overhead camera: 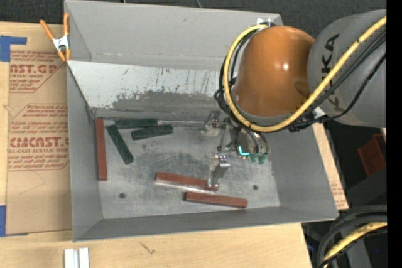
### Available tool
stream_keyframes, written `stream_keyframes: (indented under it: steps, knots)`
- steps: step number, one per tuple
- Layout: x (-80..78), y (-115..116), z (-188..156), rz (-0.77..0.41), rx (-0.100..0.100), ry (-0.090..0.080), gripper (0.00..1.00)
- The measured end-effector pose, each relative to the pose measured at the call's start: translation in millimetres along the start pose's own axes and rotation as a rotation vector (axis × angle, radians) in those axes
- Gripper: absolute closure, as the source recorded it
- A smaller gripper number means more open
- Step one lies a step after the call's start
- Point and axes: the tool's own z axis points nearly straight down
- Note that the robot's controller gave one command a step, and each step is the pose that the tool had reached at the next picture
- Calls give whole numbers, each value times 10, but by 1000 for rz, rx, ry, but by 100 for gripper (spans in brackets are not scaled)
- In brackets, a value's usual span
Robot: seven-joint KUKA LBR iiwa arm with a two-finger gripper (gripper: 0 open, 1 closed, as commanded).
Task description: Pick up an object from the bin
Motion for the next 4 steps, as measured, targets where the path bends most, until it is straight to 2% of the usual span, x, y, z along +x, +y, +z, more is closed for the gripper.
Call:
stream_keyframes:
  steps: [1, 2, 3, 4]
  knots:
    - [-16, -4, -38, 1, -1, -8, 0]
    - [-88, -15, 516, -28, -1, -15, 0]
    - [80, -34, 1432, -163, -1, -16, 100]
    - [103, -35, 1446, -164, 0, -8, 0]
